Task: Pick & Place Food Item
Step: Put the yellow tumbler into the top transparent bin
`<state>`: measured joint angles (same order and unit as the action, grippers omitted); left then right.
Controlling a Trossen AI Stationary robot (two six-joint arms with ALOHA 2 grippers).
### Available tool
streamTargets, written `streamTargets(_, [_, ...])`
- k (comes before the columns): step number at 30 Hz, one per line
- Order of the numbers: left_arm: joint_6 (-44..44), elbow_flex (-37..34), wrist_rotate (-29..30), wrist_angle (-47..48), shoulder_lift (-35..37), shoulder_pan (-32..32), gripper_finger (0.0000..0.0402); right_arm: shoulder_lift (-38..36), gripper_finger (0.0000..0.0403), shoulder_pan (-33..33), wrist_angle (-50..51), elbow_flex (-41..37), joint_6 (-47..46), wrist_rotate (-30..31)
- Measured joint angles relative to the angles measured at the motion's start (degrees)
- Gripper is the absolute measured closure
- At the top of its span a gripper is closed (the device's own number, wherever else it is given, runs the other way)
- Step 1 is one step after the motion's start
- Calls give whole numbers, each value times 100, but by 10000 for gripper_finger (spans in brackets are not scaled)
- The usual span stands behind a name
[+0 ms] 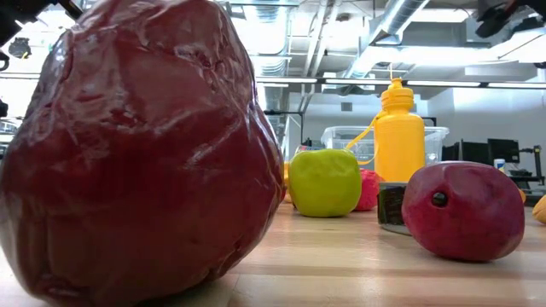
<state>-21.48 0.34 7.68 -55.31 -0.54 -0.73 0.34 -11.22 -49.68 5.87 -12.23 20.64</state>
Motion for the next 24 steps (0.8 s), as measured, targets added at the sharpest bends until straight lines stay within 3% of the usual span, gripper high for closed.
streamTargets(3, [1, 0, 14, 0, 0, 0, 402, 61, 3, 1, 1734, 682, 11, 310])
streamTargets(6, [-2, 0, 431, 27, -6, 1, 402, 299, 3, 2, 3365, 1403, 20, 524])
streamTargets(10, [0, 135, 915, 486, -345, 0, 402, 646, 3, -1, 4588, 2156, 19, 498])
streamTargets(15, [-22, 1099, 1247, 1888, -1485, 0, 402, 833, 3, -2, 5245, 2570, 18, 494])
streamTargets(24, [599, 3651, 930, 4377, -4096, 2, 400, 824, 3, -2, 5286, 2579, 18, 492])
